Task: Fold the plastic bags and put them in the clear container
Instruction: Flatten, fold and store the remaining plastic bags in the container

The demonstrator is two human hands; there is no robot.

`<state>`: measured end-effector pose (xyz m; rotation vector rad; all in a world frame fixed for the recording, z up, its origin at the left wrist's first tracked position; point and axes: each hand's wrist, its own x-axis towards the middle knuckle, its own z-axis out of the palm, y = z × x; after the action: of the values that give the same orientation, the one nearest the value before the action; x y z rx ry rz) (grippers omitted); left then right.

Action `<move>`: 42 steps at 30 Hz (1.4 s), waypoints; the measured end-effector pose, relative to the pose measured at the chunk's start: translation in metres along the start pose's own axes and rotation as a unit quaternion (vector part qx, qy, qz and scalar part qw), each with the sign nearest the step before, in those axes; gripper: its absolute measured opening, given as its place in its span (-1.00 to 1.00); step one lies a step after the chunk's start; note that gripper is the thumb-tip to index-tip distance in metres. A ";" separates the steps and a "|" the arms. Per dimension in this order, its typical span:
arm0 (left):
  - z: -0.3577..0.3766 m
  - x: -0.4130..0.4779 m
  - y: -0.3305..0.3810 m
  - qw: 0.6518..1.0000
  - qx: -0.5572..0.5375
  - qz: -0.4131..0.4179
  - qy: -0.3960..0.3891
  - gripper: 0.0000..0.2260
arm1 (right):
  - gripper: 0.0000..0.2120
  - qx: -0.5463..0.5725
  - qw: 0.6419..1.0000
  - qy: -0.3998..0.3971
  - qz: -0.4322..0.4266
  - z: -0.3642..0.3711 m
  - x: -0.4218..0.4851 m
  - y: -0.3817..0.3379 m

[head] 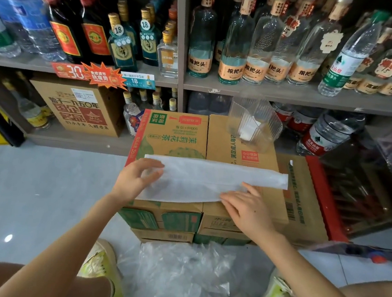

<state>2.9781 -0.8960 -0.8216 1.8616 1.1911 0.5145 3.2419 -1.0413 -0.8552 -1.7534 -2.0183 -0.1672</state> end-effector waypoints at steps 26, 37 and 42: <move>0.012 0.016 -0.015 0.960 0.143 -0.148 0.193 -0.69 | -0.77 0.067 0.956 -0.156 0.239 0.007 0.068 0.032; 0.057 0.022 -0.004 0.920 0.370 0.131 0.000 -0.41 | -0.77 0.047 0.956 -0.165 0.238 0.009 0.071 0.034; 0.064 0.026 -0.010 0.906 0.417 0.068 -0.033 -0.31 | -0.78 0.051 0.955 -0.176 0.234 0.008 0.073 0.030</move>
<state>3.0300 -0.8986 -0.8676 2.6666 1.3558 -0.0240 3.2625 -0.9666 -0.8387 -2.2558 -1.7205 0.4212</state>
